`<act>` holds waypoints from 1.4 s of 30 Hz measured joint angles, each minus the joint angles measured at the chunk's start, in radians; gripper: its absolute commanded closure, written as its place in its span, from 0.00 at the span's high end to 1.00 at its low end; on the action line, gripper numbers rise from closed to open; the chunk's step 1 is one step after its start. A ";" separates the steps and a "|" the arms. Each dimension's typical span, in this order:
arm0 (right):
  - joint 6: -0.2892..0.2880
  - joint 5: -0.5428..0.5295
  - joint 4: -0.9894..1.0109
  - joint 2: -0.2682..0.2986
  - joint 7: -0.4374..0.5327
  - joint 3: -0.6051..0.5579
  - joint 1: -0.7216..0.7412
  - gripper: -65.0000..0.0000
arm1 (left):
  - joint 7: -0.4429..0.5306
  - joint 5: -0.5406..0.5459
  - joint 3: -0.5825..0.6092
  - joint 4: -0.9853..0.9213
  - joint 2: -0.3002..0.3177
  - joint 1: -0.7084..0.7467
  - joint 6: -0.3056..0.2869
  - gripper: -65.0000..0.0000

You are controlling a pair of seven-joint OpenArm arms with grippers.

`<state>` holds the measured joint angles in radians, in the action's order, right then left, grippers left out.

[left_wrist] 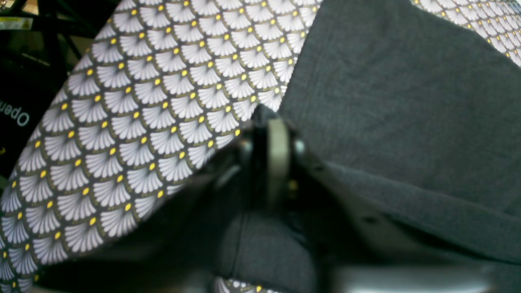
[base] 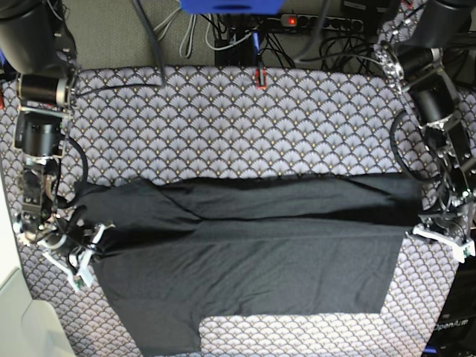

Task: Fold the T-shirt properly
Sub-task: 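Lower the folded edge onto the shirt and open both grippers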

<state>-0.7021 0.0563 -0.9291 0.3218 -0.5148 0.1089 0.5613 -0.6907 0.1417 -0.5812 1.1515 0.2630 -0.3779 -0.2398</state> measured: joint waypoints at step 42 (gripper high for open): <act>0.000 -0.003 -0.303 0.002 -0.059 0.075 -0.290 0.46 | 0.004 0.152 -0.006 0.060 0.017 0.251 -0.004 0.95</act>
<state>-0.7021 0.0528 -1.2324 0.3241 -0.5735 0.1841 0.2710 -0.6868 0.2935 -0.5869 1.2118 0.2798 -0.1272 -0.2440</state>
